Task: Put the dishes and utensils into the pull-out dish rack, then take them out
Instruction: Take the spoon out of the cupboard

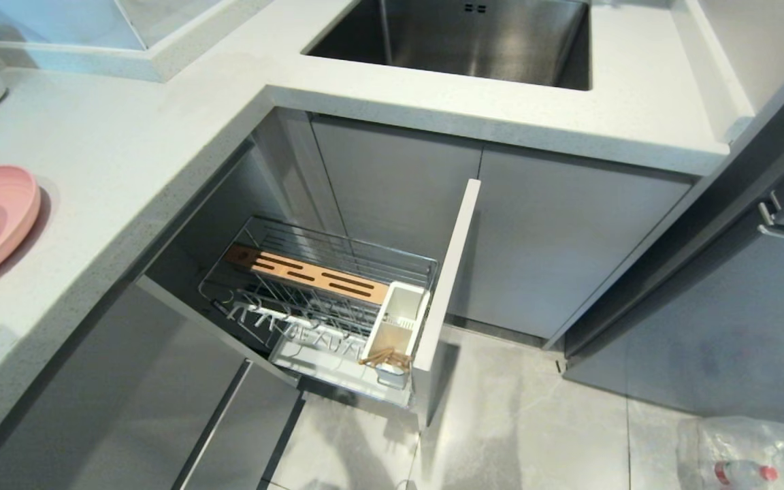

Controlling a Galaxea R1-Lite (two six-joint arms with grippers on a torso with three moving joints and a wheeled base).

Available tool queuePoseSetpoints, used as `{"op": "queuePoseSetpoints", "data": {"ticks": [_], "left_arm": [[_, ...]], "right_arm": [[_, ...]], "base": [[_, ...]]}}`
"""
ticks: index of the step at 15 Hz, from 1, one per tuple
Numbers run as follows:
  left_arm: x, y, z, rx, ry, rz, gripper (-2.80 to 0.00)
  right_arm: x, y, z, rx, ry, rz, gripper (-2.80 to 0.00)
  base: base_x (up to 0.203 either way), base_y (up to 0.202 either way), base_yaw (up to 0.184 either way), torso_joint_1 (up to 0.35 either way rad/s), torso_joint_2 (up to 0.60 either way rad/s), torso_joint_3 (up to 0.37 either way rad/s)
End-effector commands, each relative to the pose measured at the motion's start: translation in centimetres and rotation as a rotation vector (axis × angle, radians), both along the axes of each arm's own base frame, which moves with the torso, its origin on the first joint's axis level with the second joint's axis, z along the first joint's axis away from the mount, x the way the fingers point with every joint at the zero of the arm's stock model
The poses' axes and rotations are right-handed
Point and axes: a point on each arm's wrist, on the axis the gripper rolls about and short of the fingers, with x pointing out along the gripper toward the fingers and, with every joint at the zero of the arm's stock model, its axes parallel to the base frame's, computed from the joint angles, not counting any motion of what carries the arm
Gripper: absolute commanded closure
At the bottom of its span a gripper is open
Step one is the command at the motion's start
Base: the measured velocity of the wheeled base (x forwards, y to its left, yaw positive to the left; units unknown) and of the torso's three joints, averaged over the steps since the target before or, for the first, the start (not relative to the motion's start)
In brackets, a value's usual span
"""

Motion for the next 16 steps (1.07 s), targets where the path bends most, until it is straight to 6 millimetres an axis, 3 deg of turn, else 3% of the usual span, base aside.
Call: {"op": "queuePoseSetpoints", "data": {"ticks": [1,7,16], "left_arm": [[1.3,1.0,-0.2,-0.040,0.033,0.024,0.00],[4.3,3.9,-0.4,-0.122,0.057,0.034,0.00],[6.8,5.9,0.0,-0.155,0.071,-0.048,0.00]], "right_arm": [[0.0,0.0,0.0,0.000,0.000,0.000,0.00],[0.0,0.0,0.0,0.000,0.000,0.000,0.00],[0.0,0.0,0.0,0.000,0.000,0.001,0.00]], "base": [[0.000,0.000,0.000,0.000,0.00,0.000],[0.000,0.000,0.000,0.000,0.00,0.000],[0.000,0.000,0.000,0.000,0.00,0.000]]}}
